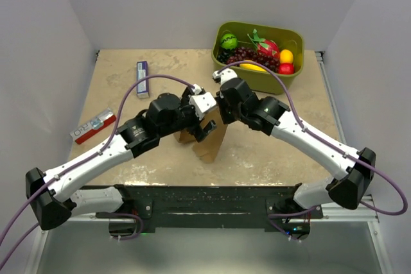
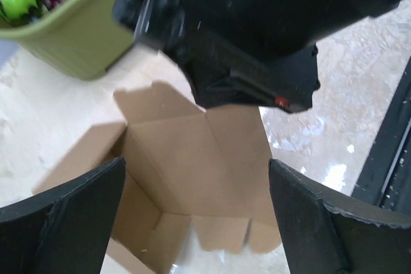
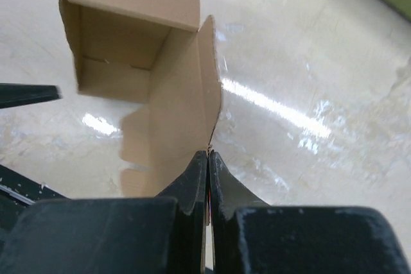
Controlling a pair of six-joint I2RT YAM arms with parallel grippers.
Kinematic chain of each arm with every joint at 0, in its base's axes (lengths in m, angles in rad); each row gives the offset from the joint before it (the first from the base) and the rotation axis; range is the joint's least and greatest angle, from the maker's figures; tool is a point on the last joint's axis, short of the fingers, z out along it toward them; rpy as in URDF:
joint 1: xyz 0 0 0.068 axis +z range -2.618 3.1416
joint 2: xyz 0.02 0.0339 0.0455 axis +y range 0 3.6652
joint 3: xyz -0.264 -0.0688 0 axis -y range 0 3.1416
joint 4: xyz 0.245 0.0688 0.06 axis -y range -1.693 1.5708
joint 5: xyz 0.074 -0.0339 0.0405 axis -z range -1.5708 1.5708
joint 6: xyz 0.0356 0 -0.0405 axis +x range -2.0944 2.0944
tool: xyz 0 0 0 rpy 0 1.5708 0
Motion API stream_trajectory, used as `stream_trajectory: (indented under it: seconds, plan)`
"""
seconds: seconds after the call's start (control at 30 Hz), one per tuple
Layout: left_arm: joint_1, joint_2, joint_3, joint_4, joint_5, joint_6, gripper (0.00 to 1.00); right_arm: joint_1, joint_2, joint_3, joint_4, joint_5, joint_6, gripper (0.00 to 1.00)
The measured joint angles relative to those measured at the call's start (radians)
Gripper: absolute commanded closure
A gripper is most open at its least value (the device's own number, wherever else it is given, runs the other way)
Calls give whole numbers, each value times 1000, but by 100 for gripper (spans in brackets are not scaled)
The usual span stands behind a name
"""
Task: Fold the paper box
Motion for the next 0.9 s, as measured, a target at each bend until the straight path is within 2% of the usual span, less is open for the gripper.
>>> stream_trajectory:
  seconds: [0.33, 0.6, 0.9]
  plan:
    - [82, 4, 229, -63, 117, 142, 0, -3, 19, 193, -105, -34, -244, 100]
    - [135, 6, 220, -89, 204, 230, 0, -4, 19, 239, -155, -87, -360, 100]
    - [135, 1, 71, -61, 230, 279, 0, -5, -3, 255, -190, -209, -386, 100]
